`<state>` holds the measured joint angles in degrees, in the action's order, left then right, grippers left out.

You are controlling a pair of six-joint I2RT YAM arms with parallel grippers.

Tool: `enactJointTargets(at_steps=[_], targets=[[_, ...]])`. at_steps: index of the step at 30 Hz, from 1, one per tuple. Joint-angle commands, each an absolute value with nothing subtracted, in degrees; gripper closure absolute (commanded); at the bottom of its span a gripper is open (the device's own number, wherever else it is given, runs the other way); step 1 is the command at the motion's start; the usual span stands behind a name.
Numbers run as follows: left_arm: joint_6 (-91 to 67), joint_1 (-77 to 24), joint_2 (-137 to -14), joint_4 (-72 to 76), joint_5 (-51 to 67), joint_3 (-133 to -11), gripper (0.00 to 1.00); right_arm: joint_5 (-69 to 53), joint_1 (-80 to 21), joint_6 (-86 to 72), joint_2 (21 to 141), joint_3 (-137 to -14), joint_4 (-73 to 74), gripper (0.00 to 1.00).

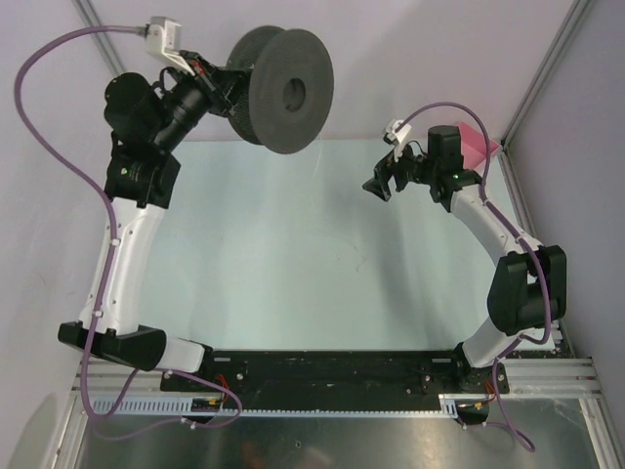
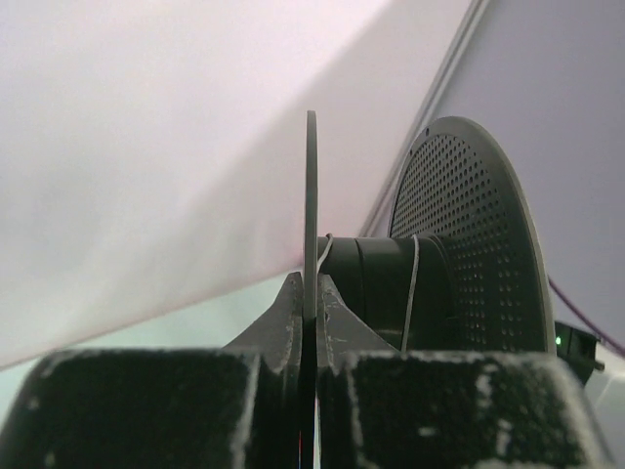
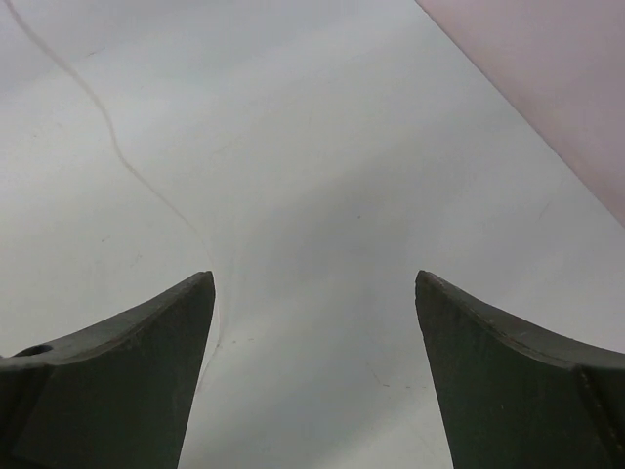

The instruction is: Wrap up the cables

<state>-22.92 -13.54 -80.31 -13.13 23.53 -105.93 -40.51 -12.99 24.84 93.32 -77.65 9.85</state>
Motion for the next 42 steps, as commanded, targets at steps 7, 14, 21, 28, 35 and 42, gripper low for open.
enactJointTargets(at_steps=[7, 14, 21, 28, 35, 42], targets=[[-22.4, -13.3, -76.2, -5.5, 8.3, -115.5, 1.00, -42.4, -13.7, 23.2, 92.2, -77.5, 5.1, 0.10], [-19.6, -13.4, -75.8, -4.6, 6.0, -119.9, 1.00, -43.1, -14.6, 23.3, 92.4, -77.6, 4.7, 0.10], [-21.8, -17.4, -76.9, -4.0, 8.8, -120.7, 1.00, -43.8, -15.8, 22.0, 92.4, -77.5, 3.5, 0.09], [-21.6, -23.5, -77.4, -3.9, 4.3, -115.3, 1.00, -44.4, -17.4, 18.1, 91.5, -76.7, 1.1, 0.06], [-27.0, -25.3, -78.8, -3.9, -1.4, -109.3, 1.00, -42.3, -21.5, 6.0, 86.3, -66.3, -14.4, 0.03], [-31.1, -25.6, -79.3, -4.0, -3.5, -107.4, 1.00, -39.7, -25.9, 2.0, 85.4, -62.5, -24.5, 0.01]])
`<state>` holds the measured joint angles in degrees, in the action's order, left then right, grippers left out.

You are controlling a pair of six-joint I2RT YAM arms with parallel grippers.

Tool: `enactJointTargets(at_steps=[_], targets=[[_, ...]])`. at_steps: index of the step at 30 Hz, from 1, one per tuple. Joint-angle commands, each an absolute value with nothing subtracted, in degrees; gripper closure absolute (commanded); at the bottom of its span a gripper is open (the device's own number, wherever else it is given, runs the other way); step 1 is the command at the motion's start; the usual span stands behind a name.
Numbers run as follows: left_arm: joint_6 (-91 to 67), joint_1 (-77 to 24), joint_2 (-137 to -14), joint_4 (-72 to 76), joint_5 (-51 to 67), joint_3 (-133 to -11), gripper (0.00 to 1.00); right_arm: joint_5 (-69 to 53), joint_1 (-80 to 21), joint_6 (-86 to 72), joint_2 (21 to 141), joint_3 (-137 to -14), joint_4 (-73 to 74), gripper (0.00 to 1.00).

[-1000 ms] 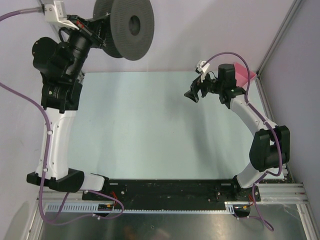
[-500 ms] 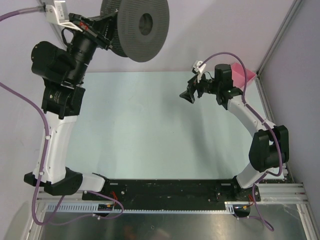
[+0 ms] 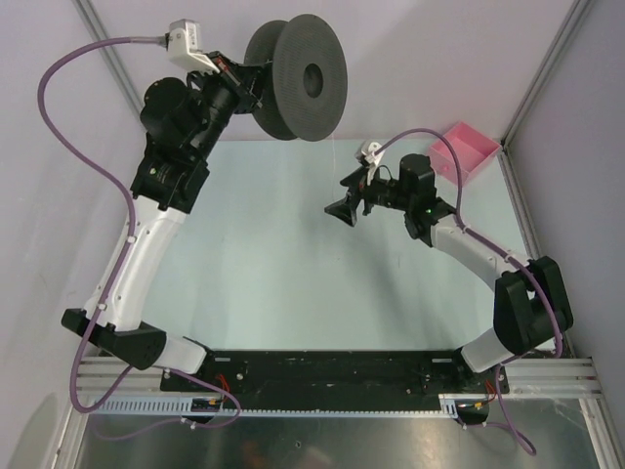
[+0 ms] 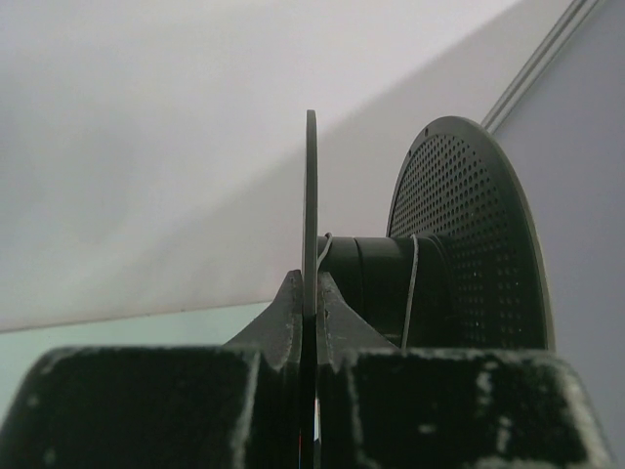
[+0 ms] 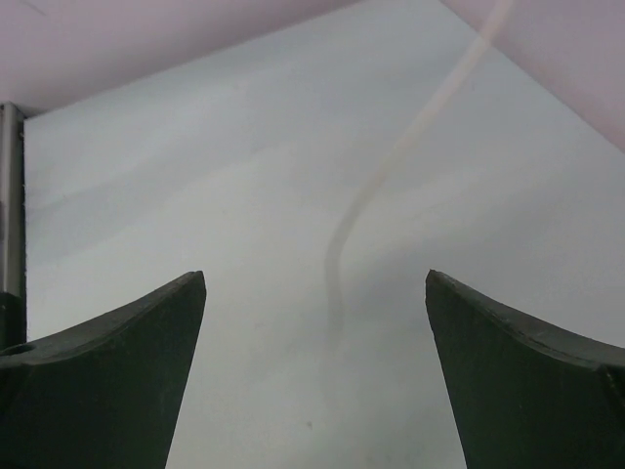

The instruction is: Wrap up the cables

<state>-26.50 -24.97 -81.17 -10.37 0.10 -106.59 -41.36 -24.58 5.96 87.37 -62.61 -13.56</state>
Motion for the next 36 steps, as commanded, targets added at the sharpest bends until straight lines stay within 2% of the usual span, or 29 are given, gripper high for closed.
enactJointTargets(at_steps=[1, 7, 17, 24, 28, 29, 31, 34, 36], targets=[[-31.4, -25.6, -79.1, -3.9, -3.5, -107.1, 1.00, -40.0, -26.1, 2.0, 86.0, -62.4, -25.4, 0.01], [-32.5, -25.6, -78.4, -3.9, -3.9, -106.2, 1.00, -40.2, -26.7, 2.0, 91.2, -62.5, -30.8, 0.05], [-32.9, -25.6, -77.4, -3.9, -3.5, -105.6, 1.00, -29.8, -27.7, 3.3, 97.4, -63.2, -38.8, 0.03], [-33.1, -25.6, -77.1, -3.9, -3.8, -105.7, 1.00, -32.8, -30.0, 0.7, 100.7, -64.2, -40.9, 0.03], [-33.2, -25.6, -76.9, -3.9, -4.2, -105.5, 1.00, -35.7, -30.9, -1.0, 102.0, -64.3, -41.1, 0.07], [-33.2, -25.6, -76.9, -3.9, -4.4, -105.5, 1.00, -35.9, -31.0, -1.1, 102.4, -64.3, -41.3, 0.11], [-33.3, -25.6, -76.8, -3.9, -4.7, -105.5, 1.00, -35.8, -31.1, -0.8, 103.5, -64.3, -41.7, 0.28], [-32.7, -25.5, -76.8, -3.9, -6.3, -105.6, 1.00, -36.6, -30.9, 0.4, 104.5, -64.3, -40.3, 0.68], [-30.5, -25.5, -76.9, -4.0, -9.1, -105.2, 1.00, -37.7, -30.7, 1.5, 104.0, -64.3, -36.9, 0.90]])
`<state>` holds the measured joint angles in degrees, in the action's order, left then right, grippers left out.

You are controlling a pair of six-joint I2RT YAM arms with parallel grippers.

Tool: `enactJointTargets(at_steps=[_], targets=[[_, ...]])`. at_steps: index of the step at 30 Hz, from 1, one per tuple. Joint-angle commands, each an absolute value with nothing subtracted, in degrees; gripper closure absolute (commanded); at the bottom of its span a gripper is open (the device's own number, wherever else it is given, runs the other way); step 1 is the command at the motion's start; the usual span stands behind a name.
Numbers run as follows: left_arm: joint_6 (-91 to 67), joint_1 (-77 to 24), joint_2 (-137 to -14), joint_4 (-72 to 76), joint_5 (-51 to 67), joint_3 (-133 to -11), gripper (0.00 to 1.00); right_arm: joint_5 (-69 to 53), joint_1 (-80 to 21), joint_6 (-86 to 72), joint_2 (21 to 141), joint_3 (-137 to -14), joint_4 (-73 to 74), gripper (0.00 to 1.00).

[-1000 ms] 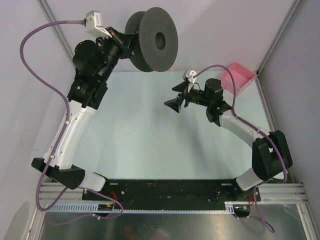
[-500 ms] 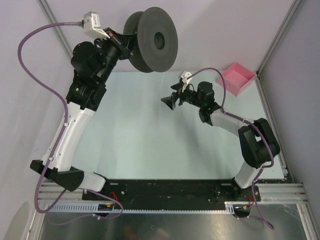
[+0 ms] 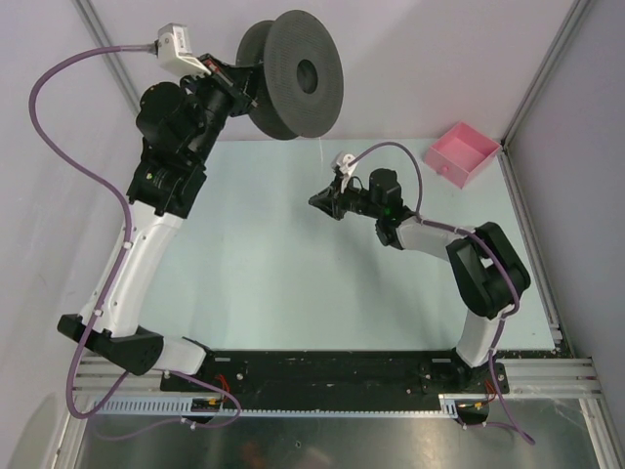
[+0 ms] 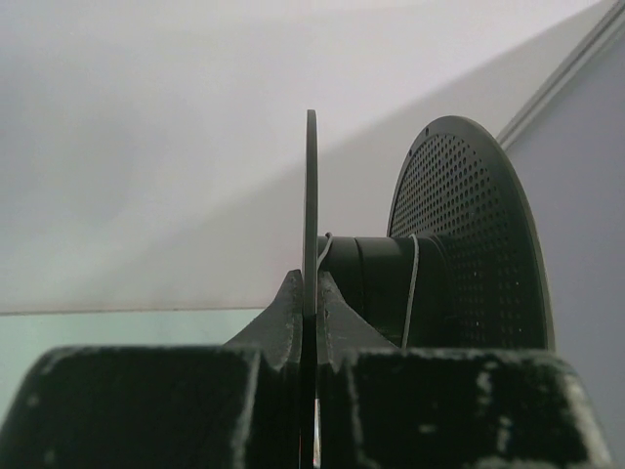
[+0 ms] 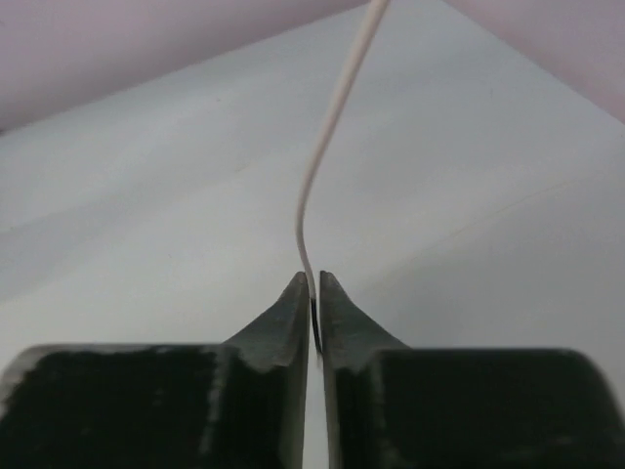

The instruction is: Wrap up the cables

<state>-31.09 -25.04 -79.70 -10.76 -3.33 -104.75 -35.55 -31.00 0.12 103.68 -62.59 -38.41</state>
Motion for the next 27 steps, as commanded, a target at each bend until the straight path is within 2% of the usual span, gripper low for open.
enactJointTargets(at_steps=[1, 6, 11, 19, 27], targets=[[-28.6, -25.6, -77.1, -4.1, -11.2, -104.9, 1.00, -38.3, -30.8, 2.2, 103.3, -64.2, -34.7, 0.95], [-21.3, -25.9, -80.3, -5.9, -23.1, -103.8, 1.00, -41.4, -32.9, 11.7, 96.4, -63.1, -22.4, 1.00], [-15.9, -26.0, -84.8, -6.0, -25.1, -99.9, 1.00, -42.6, -35.4, 24.2, 88.1, -63.1, -11.1, 1.00], [-7.8, -28.4, -87.1, -5.9, -16.9, -87.9, 1.00, -40.7, -36.0, 39.5, 80.1, -67.3, 0.7, 1.00], [4.9, -31.1, -81.5, -5.9, 1.9, -77.2, 1.00, -33.1, -32.8, 44.5, 80.6, -75.2, 1.5, 1.00]])
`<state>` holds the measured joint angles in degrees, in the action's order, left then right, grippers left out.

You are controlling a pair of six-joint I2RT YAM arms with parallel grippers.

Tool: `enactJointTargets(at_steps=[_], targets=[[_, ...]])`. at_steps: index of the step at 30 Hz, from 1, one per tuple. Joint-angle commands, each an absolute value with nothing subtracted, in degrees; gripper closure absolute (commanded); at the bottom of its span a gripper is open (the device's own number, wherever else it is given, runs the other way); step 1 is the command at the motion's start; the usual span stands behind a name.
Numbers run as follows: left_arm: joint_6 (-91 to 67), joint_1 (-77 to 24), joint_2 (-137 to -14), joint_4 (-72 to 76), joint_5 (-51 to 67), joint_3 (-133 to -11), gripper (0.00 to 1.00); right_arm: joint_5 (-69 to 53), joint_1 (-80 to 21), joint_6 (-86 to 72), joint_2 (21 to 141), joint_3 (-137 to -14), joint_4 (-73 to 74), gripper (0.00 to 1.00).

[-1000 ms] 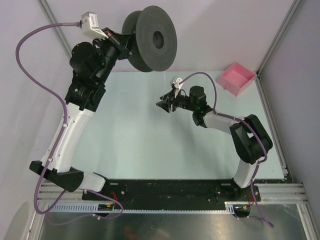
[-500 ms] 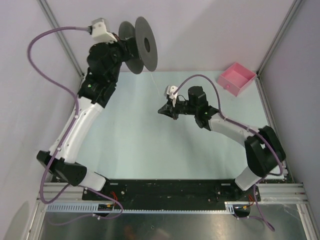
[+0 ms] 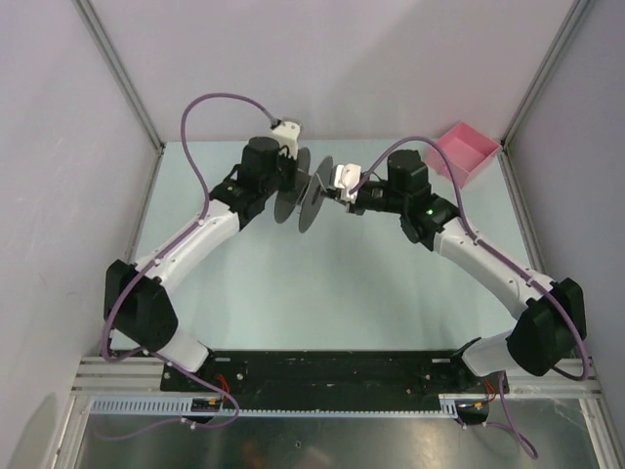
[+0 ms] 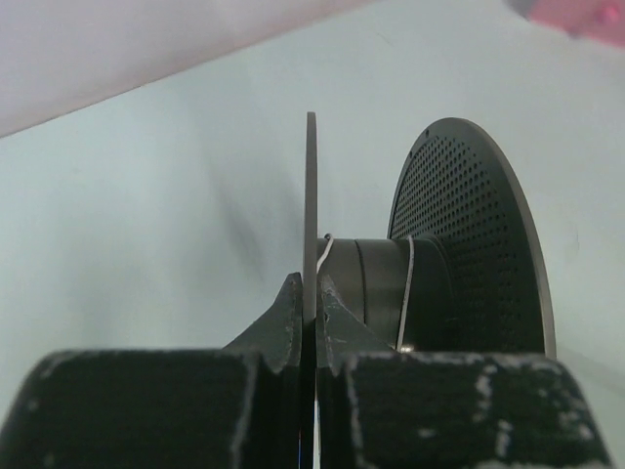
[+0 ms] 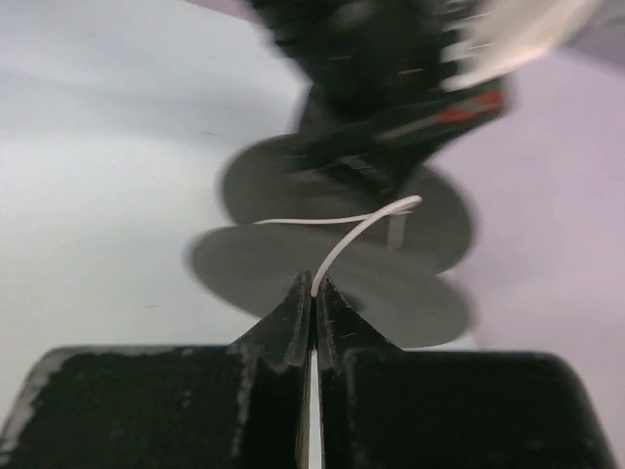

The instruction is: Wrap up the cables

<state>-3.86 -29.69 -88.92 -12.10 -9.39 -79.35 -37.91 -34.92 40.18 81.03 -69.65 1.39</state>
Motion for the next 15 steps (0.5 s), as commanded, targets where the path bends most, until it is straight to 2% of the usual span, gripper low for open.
enactJointTargets(at_steps=[1, 9, 15], targets=[[6.3, -31.2, -80.4, -6.0, 4.3, -75.8, 1.00, -32.3, -32.0, 44.5, 81.0, -76.0, 1.1, 1.00], [13.1, -30.8, -72.2, -7.1, 19.3, -67.8, 1.00, -30.1, -24.7, 43.2, 85.1, -80.9, -2.6, 1.00], [8.1, -26.8, -69.0, -7.8, 27.3, -69.5, 1.00, -30.0, -19.0, 41.7, 87.4, -81.2, -2.3, 1.00]])
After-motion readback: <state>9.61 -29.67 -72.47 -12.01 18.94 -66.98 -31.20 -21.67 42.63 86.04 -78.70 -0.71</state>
